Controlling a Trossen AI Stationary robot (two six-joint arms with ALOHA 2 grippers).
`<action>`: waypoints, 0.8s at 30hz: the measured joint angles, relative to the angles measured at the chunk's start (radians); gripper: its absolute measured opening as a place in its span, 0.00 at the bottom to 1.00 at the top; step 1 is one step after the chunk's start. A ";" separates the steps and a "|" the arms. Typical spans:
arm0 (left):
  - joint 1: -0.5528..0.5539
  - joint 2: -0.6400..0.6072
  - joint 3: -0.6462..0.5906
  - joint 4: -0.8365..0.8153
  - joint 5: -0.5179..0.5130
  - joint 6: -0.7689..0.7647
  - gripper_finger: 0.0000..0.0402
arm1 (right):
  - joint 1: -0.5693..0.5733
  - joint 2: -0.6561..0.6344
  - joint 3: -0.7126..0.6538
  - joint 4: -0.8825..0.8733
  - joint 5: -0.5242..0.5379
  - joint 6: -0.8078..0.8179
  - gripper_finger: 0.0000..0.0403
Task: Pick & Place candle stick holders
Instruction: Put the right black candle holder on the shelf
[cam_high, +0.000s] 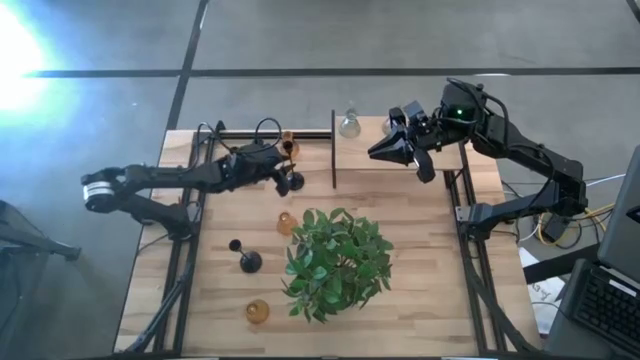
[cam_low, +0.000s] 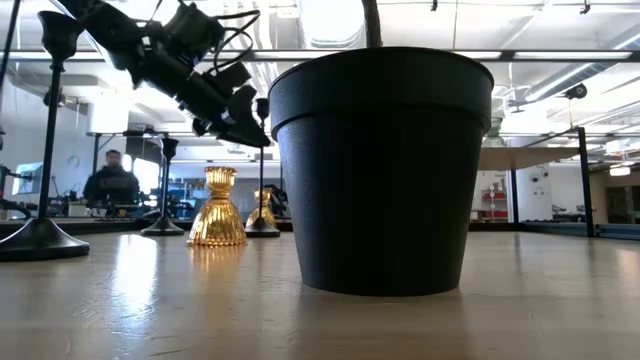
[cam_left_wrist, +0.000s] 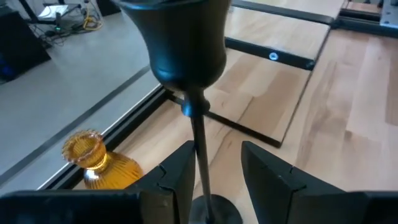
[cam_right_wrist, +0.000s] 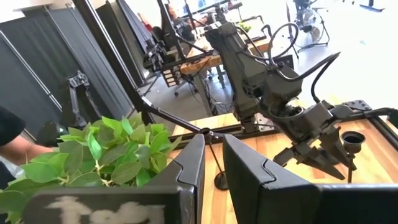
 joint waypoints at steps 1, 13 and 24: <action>0.002 0.003 0.000 0.004 -0.009 0.000 0.33 | 0.000 0.000 0.000 0.000 0.000 0.000 0.13; 0.028 -0.003 0.001 0.075 -0.032 -0.021 0.31 | 0.000 0.000 0.000 -0.001 0.002 -0.003 0.13; 0.028 -0.003 0.001 0.081 -0.008 -0.055 0.04 | 0.000 0.000 0.000 -0.001 0.021 -0.002 0.13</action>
